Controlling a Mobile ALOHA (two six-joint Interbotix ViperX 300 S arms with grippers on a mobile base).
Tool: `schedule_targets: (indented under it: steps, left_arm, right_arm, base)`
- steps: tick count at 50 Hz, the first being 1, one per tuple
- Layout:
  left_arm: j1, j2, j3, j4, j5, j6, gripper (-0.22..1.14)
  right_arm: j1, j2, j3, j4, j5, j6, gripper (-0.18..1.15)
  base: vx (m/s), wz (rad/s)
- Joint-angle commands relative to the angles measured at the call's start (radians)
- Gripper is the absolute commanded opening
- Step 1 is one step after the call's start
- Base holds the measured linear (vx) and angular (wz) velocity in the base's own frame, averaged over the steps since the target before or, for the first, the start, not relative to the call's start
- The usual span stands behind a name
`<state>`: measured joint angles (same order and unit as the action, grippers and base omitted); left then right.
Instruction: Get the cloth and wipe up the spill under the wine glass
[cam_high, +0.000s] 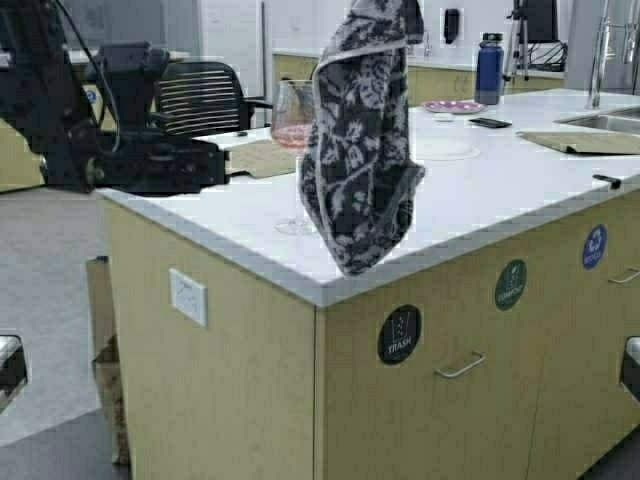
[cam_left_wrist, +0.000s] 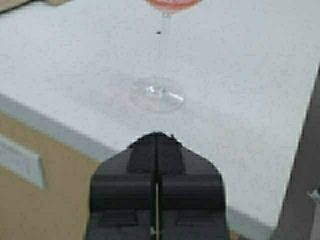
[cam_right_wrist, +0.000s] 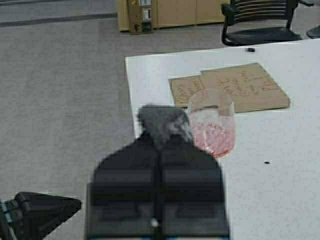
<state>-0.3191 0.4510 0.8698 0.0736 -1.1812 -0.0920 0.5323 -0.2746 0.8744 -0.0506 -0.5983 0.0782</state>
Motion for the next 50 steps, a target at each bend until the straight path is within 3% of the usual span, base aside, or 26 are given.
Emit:
schedule_targets:
  steps: [1, 7, 20, 28, 50]
  left_arm:
    - [-0.002, 0.018, -0.015, 0.012, -0.084, 0.015, 0.07]
    - [-0.003, 0.044, -0.023, 0.012, -0.098, 0.028, 0.21]
    - [-0.003, 0.106, -0.023, 0.031, -0.163, 0.052, 0.74]
    - [-0.003, 0.144, -0.026, 0.032, -0.215, 0.081, 0.98]
    - [-0.003, 0.279, -0.1, 0.035, -0.259, 0.097, 1.0]
  right_arm:
    - [-0.002, -0.009, -0.023, 0.003, -0.014, -0.002, 0.06]
    - [-0.002, 0.011, -0.017, 0.003, -0.014, -0.002, 0.06]
    - [-0.002, 0.048, -0.017, 0.0, -0.014, 0.002, 0.06]
    - [-0.002, 0.054, -0.014, 0.003, -0.014, 0.002, 0.06]
    - [-0.002, 0.057, -0.012, 0.003, -0.014, 0.002, 0.06]
  base:
    - [0.23, -0.07]
    - [0.22, -0.09]
    - [0.2, -0.08]
    - [0.17, -0.07]
    - [0.12, -0.05]
